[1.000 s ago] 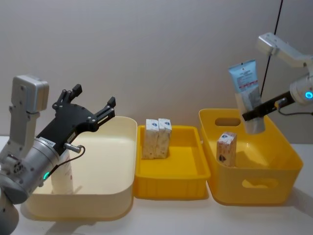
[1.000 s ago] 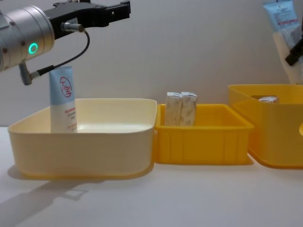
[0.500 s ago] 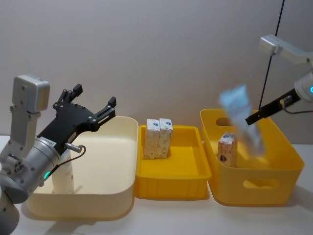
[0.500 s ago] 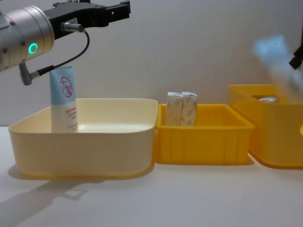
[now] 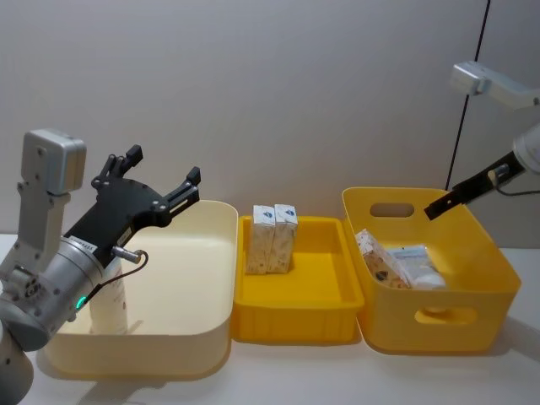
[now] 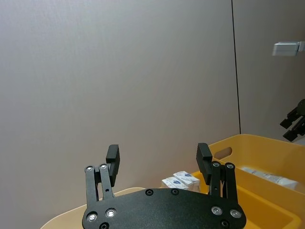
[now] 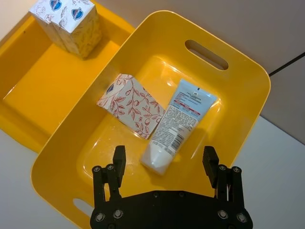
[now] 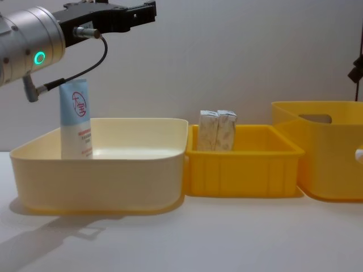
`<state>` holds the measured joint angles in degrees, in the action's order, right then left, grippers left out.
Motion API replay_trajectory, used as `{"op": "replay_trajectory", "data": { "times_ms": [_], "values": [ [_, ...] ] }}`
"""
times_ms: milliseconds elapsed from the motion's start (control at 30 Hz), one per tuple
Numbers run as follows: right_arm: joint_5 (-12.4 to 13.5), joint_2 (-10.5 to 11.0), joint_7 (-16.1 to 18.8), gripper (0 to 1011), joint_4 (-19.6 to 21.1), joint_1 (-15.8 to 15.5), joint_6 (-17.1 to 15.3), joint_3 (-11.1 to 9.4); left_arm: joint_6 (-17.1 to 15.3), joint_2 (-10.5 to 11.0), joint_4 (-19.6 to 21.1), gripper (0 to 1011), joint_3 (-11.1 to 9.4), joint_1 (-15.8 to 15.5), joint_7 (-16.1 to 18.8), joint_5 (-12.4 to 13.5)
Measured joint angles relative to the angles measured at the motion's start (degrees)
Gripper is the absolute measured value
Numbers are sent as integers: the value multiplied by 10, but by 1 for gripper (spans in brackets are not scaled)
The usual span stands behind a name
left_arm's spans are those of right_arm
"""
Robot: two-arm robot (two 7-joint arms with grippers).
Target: Bimanual collaborative sorting of washing and personal care products
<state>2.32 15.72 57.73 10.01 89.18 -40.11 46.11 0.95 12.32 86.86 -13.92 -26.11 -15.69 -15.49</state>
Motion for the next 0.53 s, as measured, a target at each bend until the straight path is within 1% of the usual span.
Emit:
{"op": "replay_trajectory", "data": {
  "times_ms": [533],
  "values": [
    [-2,-5,7,1001,-17,8,3,4,0,0,0,1004,0,0,0,0]
  ]
}}
